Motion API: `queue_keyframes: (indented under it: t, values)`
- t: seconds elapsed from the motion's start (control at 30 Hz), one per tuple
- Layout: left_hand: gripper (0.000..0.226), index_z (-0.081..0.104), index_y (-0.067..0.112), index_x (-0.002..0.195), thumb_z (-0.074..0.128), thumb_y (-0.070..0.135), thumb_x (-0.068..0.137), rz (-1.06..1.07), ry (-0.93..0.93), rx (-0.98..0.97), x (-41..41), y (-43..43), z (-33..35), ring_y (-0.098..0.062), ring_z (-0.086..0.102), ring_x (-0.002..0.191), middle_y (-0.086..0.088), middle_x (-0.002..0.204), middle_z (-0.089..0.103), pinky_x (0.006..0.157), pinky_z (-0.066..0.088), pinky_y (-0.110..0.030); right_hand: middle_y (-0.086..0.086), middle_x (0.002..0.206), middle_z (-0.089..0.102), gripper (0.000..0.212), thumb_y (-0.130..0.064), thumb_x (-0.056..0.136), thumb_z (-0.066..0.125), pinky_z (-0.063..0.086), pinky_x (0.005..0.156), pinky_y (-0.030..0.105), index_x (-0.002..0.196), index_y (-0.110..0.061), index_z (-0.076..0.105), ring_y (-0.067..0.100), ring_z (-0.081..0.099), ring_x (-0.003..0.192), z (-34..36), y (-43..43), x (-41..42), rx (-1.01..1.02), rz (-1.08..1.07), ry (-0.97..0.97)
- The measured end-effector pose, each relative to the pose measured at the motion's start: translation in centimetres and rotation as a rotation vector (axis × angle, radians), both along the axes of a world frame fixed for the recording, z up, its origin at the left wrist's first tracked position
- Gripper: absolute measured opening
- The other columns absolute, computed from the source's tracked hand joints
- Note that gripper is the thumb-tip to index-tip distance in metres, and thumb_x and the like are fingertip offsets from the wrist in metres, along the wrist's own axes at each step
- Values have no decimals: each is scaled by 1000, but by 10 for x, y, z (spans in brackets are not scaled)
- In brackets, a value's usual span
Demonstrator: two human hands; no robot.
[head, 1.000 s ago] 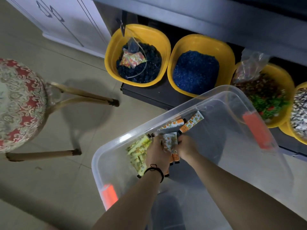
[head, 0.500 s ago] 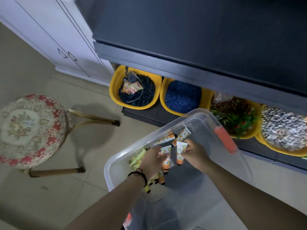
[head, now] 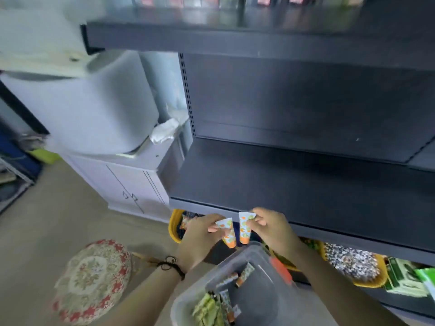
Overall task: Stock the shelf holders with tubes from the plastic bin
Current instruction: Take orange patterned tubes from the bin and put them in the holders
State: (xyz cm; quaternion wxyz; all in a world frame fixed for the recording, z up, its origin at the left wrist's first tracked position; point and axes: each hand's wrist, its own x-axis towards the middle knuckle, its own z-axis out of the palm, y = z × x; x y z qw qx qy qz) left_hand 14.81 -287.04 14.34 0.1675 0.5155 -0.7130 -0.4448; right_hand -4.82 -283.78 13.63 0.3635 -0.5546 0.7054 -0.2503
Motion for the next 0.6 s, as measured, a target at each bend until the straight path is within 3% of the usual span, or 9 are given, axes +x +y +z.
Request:
queue_keyframes:
  t: [0.13, 0.27, 0.4, 0.5, 0.6]
  values:
    - [17, 57, 29, 88, 71, 20, 82, 52, -10, -155, 12, -24, 106, 5, 56, 70, 14, 78, 62, 64, 43, -6, 5, 80, 69, 12, -17, 87, 64, 46, 68, 34, 80, -9, 67, 20, 64, 79, 112, -13, -8, -159, 51, 72]
    - [17, 58, 29, 81, 73, 22, 80, 9, 24, -255, 21, -33, 203, -7, 60, 67, 5, 75, 68, 70, 48, -24, 14, 76, 66, 18, -17, 89, 61, 37, 61, 31, 82, -1, 67, 17, 52, 66, 210, -19, -15, -242, 103, 106]
    - [13, 59, 16, 83, 71, 19, 82, -26, 37, -367, 28, -35, 275, 3, 56, 55, 4, 66, 66, 58, 41, -12, 11, 74, 66, 19, -25, 86, 61, 39, 61, 31, 79, -8, 66, 13, 50, 62, 285, -25, -17, -306, 163, 180]
    - [12, 61, 14, 79, 71, 19, 83, -45, 31, -439, 33, -38, 319, 0, 57, 54, 3, 65, 67, 57, 42, -18, 5, 69, 65, 18, -20, 88, 63, 42, 61, 29, 82, -3, 69, 12, 52, 60, 336, -28, -13, -361, 226, 180]
    - [15, 59, 18, 73, 70, 16, 84, -27, 49, -472, 38, -45, 358, -6, 61, 56, -1, 64, 67, 62, 50, -26, 1, 70, 69, 14, -17, 90, 62, 49, 64, 31, 84, -9, 71, 12, 60, 64, 377, -30, -8, -396, 257, 180]
